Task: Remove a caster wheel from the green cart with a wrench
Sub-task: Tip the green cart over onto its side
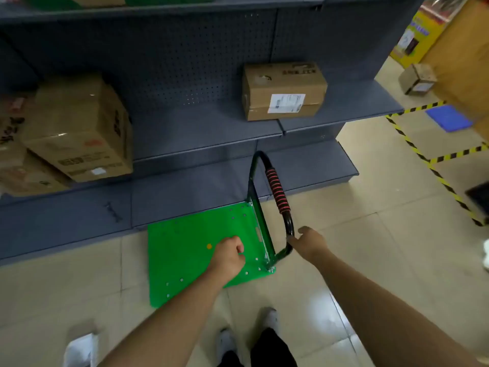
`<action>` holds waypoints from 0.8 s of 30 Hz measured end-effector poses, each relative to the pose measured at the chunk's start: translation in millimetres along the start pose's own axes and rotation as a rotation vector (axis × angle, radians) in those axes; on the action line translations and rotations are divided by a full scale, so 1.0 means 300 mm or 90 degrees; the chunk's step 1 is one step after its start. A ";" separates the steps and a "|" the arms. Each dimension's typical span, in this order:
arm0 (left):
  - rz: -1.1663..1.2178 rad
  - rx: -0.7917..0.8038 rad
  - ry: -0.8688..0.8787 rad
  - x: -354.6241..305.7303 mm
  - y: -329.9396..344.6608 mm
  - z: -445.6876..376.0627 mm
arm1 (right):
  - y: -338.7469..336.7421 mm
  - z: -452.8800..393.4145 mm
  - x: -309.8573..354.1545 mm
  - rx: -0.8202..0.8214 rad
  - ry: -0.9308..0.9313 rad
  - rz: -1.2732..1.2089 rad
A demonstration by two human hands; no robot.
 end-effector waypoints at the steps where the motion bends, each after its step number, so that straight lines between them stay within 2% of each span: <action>1: 0.017 0.013 -0.012 0.013 0.037 -0.019 | 0.024 -0.026 -0.011 0.013 0.023 -0.019; 10: 0.092 0.015 -0.142 0.068 0.224 -0.068 | 0.278 -0.227 -0.115 0.063 0.148 -0.188; 14: 0.096 0.002 -0.185 0.112 0.261 -0.065 | 0.347 -0.230 -0.169 0.041 0.181 -0.297; 20: 0.080 0.005 -0.194 0.135 0.292 -0.036 | 0.395 -0.198 -0.200 0.089 0.237 -0.390; 24: 0.068 0.026 -0.188 0.143 0.333 0.022 | 0.433 -0.091 -0.276 0.081 0.272 -0.385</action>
Point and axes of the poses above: each hand's wrist, its own z-axis away from the middle knuckle, its own y-axis out of the palm, x = y × z, the point moved 8 cm from there along -z, towards the middle knuckle, and after that the axes turned 10 degrees about -x, right-handed, at the moved point
